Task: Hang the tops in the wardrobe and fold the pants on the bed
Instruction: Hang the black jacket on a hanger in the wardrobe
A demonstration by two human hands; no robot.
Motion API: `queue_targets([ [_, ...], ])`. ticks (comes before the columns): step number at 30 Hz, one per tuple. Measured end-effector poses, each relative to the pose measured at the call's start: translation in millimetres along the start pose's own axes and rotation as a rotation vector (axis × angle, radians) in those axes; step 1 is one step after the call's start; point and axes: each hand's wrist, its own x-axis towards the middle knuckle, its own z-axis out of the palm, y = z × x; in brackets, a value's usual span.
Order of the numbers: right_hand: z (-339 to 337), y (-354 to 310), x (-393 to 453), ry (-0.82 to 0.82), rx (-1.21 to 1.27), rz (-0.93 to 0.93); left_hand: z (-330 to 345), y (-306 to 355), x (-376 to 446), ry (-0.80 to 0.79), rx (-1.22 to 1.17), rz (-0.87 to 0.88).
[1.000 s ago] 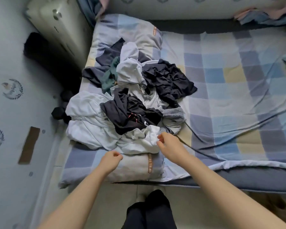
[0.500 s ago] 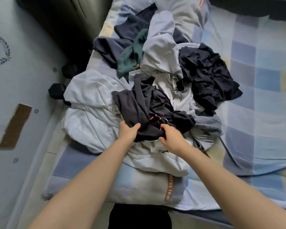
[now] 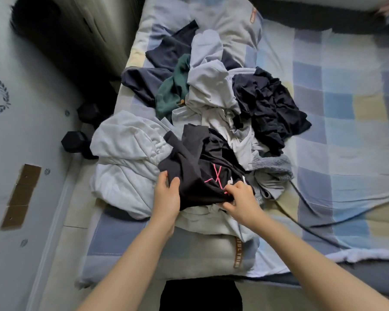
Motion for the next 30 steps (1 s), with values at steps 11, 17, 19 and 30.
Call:
queue_targets([
  [11, -146.3, -108.1, -166.8, 0.356, 0.412, -0.075, -49.3, 131.9, -142.6, -0.302, -0.204, 0.241],
  [17, -206.0, -164.4, -243.2, 0.64, 0.759, -0.057, -47.2, 173.4, -210.7, -0.592, -0.054, 0.323],
  [19, -217.6, -178.1, -266.0, 0.719, 0.855, -0.043, -42.1, 173.3, -234.8, -0.693, 0.01, 0.318],
  [30, -248.7, -152.8, -361.4, 0.97, 1.476, 0.062, -3.6, 169.7, -316.3, -0.806, 0.131, 0.378],
])
